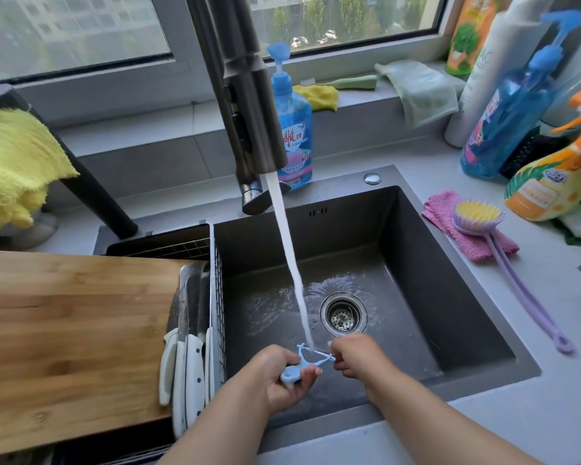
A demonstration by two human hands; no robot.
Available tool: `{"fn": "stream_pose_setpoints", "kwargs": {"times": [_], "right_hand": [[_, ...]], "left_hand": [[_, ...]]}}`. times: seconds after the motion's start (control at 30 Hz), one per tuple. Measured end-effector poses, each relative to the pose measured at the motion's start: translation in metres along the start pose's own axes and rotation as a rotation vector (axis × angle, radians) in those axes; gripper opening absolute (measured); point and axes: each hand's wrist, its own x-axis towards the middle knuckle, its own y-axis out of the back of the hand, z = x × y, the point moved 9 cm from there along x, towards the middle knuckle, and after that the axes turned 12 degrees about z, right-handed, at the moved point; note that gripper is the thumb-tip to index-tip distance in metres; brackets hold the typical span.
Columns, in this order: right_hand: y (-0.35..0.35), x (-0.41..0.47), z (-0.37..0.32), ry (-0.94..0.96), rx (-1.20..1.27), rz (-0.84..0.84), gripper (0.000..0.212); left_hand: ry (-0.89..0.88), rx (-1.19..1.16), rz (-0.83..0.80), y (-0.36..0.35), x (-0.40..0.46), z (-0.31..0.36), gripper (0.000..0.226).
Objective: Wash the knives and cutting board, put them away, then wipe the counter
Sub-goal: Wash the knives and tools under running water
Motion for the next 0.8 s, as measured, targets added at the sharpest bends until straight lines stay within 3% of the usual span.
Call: {"fn": "stream_pose_setpoints", "kwargs": {"times": [0.37, 0.53, 0.7, 0.8], "right_hand": [[0.003, 0.009, -0.003, -0.009, 0.165, 0.009, 0.030], [0.006, 0.010, -0.002, -0.011, 0.182, 0.031, 0.025], [0.006, 0.009, -0.004, -0.008, 0.203, 0.023, 0.029], [0.007, 0.011, -0.002, 0.002, 0.207, 0.026, 0.029]], "left_hand": [[-0.087, -0.180, -0.086, -0.031, 0.001, 0.017, 0.032], [-0.092, -0.239, -0.101, -0.039, 0.005, 0.019, 0.029], [-0.087, -0.226, -0.060, -0.033, 0.021, 0.014, 0.030], [-0.153, -0.044, 0.079, -0.016, 0.027, 0.010, 0.027]]}}
